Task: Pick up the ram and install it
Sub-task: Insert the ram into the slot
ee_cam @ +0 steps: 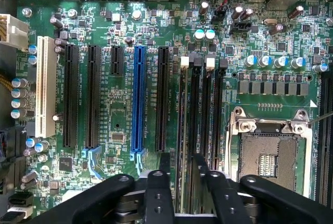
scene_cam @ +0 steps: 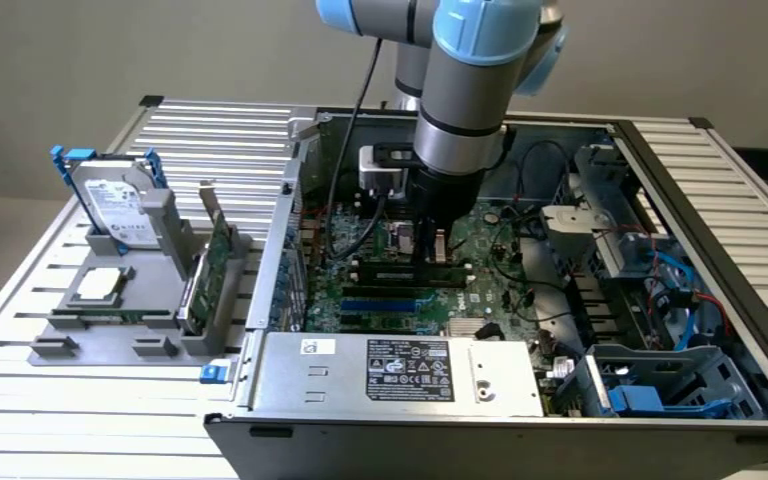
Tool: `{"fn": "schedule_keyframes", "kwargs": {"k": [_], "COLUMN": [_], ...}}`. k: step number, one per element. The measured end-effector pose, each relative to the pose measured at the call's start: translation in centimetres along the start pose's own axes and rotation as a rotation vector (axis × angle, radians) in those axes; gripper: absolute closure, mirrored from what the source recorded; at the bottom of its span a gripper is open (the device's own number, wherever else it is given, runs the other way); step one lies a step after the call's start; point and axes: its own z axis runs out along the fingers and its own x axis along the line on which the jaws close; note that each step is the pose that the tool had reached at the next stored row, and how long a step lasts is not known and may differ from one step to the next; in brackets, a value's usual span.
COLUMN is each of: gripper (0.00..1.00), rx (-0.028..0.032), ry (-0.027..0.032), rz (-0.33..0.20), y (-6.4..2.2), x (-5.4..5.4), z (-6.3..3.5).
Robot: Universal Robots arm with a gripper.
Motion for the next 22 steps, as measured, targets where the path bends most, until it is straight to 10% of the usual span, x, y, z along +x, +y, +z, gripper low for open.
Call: {"fn": "schedule_keyframes", "kwargs": {"k": [16,22], "gripper": [0.55,0.81], "rx": [-0.0073,-0.0109], "ry": [-0.0164,-0.0228], "rz": [-0.001,-0.002], "y": [0.45,0.56], "x": [0.1,0.1], "z": [-3.05,-3.3]}}
